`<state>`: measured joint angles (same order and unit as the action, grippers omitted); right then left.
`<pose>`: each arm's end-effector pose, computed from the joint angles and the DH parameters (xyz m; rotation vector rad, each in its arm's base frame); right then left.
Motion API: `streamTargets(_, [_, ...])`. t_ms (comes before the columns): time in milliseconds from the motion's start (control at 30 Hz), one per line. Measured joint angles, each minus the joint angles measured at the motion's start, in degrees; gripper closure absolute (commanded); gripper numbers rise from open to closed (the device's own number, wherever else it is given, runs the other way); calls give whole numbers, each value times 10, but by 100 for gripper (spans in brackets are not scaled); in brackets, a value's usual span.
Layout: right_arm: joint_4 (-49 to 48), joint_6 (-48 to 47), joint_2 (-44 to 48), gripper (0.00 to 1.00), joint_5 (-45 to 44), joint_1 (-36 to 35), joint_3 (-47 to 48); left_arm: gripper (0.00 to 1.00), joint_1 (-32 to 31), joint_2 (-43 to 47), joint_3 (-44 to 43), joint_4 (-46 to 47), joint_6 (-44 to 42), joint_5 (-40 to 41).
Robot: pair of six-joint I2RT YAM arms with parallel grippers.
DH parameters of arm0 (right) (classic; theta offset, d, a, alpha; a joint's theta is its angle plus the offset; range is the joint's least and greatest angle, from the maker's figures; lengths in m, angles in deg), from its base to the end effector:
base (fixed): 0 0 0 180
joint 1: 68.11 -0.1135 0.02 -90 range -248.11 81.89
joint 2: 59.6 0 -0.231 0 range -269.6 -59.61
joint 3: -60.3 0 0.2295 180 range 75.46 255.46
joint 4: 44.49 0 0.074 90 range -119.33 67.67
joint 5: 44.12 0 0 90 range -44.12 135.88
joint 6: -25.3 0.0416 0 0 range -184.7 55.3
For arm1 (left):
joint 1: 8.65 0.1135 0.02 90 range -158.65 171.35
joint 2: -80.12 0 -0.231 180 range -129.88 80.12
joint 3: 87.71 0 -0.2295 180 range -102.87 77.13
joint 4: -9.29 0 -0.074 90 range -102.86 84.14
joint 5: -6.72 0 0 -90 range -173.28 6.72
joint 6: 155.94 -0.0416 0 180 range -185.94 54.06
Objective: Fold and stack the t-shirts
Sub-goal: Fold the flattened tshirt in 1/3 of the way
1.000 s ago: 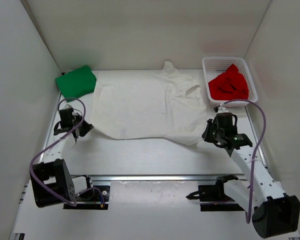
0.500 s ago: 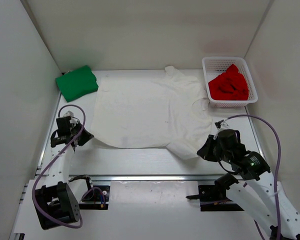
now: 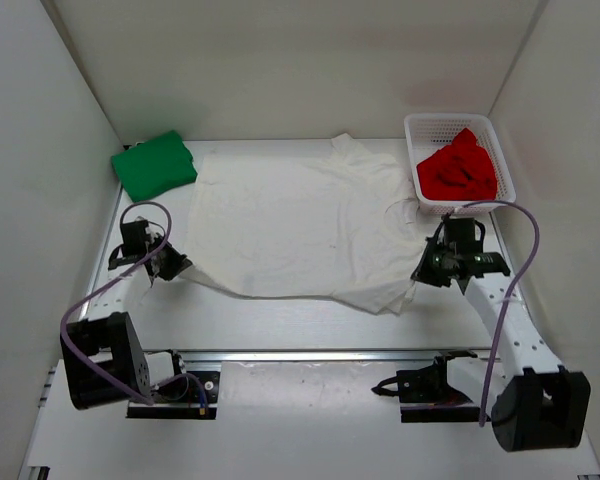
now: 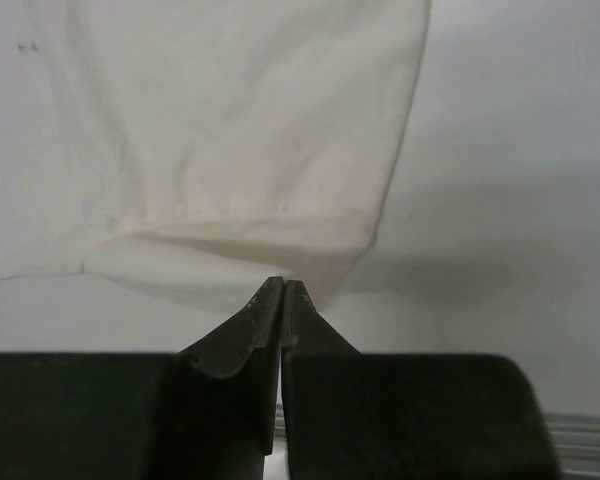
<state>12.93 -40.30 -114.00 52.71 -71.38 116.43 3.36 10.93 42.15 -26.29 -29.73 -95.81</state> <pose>0.1793 0.0152 0.2130 0.4243 2.5326 0.3383 0.2182 0.0372 0.1611 -0.9593 2.3619 -0.4438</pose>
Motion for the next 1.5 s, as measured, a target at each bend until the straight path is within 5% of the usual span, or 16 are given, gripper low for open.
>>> streamTargets(500, [-123, -60, -300, 100, -9, 15, 221, 100, -6, -165, -91, 114, 87, 17])
streamTargets(833, [-175, -50, -396, 100, -2, 27, 266, 100, -9, -243, -129, 149, 104, 30])
streamTargets(1233, [-195, -62, -560, 100, -16, 10, 454, 100, -13, -254, -129, 166, 111, 40])
streamTargets(1500, [-198, -72, -621, 100, -32, -8, 499, 100, -13, -267, -129, 194, 117, 45])
